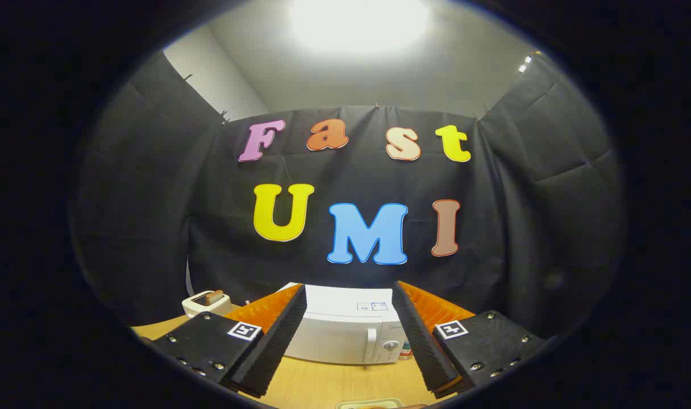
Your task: Open the microwave, put the food inside, and close the microwave door.
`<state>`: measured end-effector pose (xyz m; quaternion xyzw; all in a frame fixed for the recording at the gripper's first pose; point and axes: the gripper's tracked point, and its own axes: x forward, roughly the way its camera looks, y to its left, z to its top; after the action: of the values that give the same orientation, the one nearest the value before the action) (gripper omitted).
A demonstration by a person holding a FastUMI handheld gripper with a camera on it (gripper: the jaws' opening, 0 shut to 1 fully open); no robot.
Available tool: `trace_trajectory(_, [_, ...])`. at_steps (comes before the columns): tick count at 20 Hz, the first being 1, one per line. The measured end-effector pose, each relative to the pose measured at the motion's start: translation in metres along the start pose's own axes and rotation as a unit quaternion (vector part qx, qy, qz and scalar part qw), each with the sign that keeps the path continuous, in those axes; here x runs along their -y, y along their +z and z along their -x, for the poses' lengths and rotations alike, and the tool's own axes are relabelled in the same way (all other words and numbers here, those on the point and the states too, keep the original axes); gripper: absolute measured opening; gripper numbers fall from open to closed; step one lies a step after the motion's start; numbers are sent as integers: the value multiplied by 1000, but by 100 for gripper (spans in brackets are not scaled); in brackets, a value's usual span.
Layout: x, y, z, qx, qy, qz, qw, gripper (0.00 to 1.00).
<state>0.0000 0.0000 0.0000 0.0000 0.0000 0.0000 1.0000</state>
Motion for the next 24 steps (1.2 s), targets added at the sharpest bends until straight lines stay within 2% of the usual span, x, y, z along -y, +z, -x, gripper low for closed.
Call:
trace_trajectory(13, [3, -18, -14, -13, 0, -4, 1000, 96])
trace_trajectory(24, [16, -84, -55, -27, -9, -4, 1000, 96])
